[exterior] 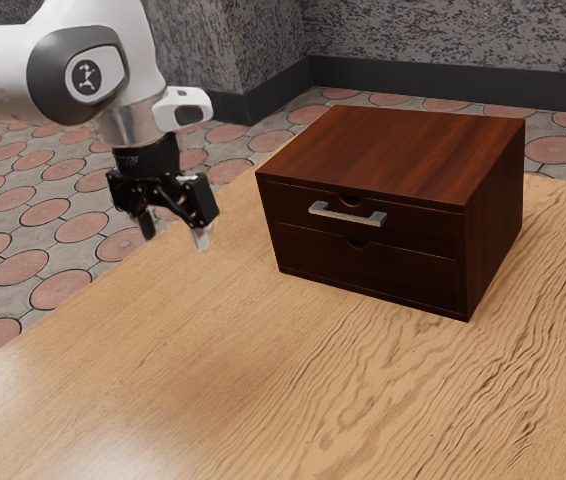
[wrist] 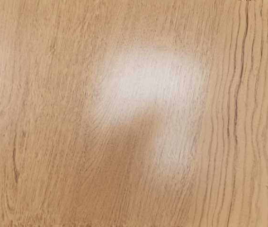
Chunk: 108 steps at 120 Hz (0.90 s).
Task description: Pull the drawer handle with one arm to open the drawer
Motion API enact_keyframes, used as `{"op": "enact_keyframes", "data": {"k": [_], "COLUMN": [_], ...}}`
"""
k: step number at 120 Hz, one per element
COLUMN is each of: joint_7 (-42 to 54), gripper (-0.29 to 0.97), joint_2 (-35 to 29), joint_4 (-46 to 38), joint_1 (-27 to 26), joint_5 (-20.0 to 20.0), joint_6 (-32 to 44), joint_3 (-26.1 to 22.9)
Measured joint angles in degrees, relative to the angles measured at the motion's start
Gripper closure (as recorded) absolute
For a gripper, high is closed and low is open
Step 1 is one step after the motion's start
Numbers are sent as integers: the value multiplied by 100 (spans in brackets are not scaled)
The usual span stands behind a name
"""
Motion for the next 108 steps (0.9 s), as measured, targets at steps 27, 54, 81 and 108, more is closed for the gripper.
{"op": "enact_keyframes", "data": {"k": [27, 54, 81, 108], "joint_7": [-48, -1875, -4002, -5472], "gripper": [0, 0, 0, 0], "joint_2": [-40, -368, 25, 888], "joint_4": [48, 692, 580, 593], "joint_1": [312, 254, 157, -161], "joint_5": [-105, -726, -280, -540], "joint_6": [-172, 7, 1217, 2390], "joint_3": [21, -133, -171, -176]}}
